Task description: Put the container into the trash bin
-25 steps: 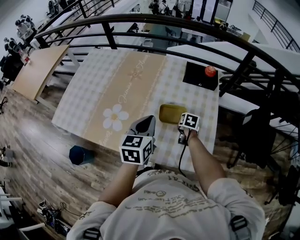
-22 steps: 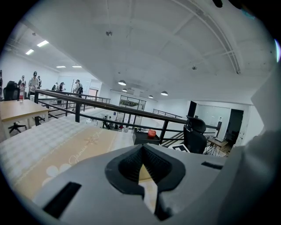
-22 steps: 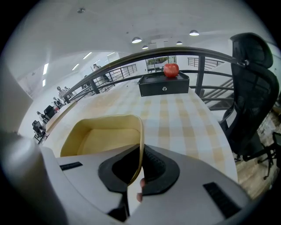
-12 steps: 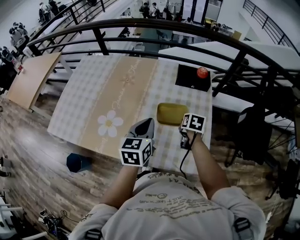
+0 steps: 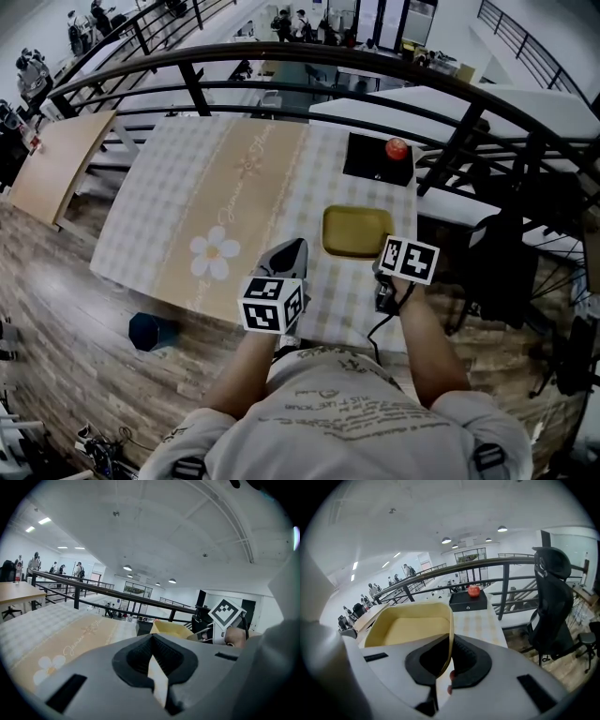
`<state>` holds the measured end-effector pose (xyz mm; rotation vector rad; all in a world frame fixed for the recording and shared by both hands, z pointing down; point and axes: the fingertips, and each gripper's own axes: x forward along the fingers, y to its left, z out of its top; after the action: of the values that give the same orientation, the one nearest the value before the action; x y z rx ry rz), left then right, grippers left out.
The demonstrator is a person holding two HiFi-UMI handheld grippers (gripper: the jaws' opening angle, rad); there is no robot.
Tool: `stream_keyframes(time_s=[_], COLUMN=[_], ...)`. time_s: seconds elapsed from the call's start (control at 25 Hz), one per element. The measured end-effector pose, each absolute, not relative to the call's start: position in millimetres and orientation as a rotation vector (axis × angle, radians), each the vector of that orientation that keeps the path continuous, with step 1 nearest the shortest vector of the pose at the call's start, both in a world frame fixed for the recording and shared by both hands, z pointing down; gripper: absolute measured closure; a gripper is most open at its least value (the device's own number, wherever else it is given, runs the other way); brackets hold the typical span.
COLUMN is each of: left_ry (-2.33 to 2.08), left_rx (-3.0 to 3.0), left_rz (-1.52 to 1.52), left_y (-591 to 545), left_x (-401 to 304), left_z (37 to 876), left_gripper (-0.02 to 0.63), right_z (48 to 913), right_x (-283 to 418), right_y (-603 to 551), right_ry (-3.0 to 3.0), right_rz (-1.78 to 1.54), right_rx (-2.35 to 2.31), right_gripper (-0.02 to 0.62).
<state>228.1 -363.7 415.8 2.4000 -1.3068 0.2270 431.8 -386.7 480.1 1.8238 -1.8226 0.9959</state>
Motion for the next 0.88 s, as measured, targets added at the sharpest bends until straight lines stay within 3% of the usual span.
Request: stream_keyframes(time_s=[0.48, 0.88], left_ry=[-1.366, -1.66], left_rx=[2.385, 2.157], left_rz=[0.215, 0.161], left_y=[-338, -290], left_x=[228, 144], left_z=[405, 415], left_gripper=[0.601, 0.601], right_z=[479, 485], right_x=[415, 294], right_y=[-375, -380], right_ry=[-1.898, -2.089], right_rz=[1.005, 0.905], right_rx=[1.723, 1.375], right_gripper=[0.591, 0.591])
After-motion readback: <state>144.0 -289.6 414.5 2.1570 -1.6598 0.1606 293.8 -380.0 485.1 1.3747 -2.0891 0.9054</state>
